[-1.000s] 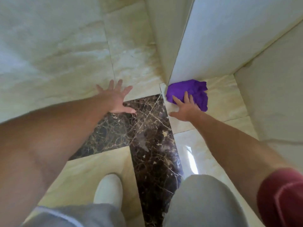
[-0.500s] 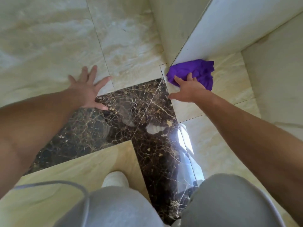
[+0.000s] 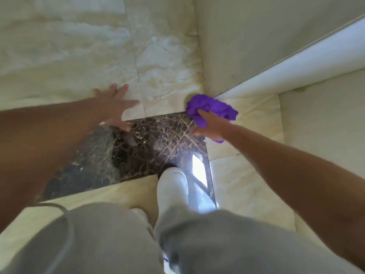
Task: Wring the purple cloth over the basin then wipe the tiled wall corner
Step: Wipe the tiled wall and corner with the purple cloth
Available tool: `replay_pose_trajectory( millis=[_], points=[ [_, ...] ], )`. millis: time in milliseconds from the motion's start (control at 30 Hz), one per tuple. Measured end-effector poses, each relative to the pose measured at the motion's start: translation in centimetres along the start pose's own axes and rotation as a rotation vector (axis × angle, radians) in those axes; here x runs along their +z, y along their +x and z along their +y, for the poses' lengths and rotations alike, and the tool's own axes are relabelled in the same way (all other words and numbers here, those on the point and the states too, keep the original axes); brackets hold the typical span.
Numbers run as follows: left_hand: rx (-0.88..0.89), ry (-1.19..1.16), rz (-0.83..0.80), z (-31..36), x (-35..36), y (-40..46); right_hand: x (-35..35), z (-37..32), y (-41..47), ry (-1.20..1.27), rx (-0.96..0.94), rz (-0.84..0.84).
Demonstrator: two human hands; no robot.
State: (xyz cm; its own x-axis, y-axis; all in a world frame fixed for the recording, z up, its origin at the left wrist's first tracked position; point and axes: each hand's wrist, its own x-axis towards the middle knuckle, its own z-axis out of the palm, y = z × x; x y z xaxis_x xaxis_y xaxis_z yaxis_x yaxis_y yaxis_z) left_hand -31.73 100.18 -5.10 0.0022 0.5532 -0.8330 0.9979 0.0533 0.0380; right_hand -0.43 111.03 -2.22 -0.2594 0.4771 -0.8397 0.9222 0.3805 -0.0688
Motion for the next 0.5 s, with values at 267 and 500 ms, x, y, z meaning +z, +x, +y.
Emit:
replay_pose_trajectory(
  millis=[267, 500],
  points=[
    [0.092, 0.005, 0.177, -1.1, 3.6, 1.0, 0.4, -2.7, 3.5, 0.161, -0.104, 0.176],
    [0.059, 0.013, 0.241, -1.7, 1.9, 1.3, -3.6, -6.7, 7.3, 0.298, -0.007, 0.233]
  ],
)
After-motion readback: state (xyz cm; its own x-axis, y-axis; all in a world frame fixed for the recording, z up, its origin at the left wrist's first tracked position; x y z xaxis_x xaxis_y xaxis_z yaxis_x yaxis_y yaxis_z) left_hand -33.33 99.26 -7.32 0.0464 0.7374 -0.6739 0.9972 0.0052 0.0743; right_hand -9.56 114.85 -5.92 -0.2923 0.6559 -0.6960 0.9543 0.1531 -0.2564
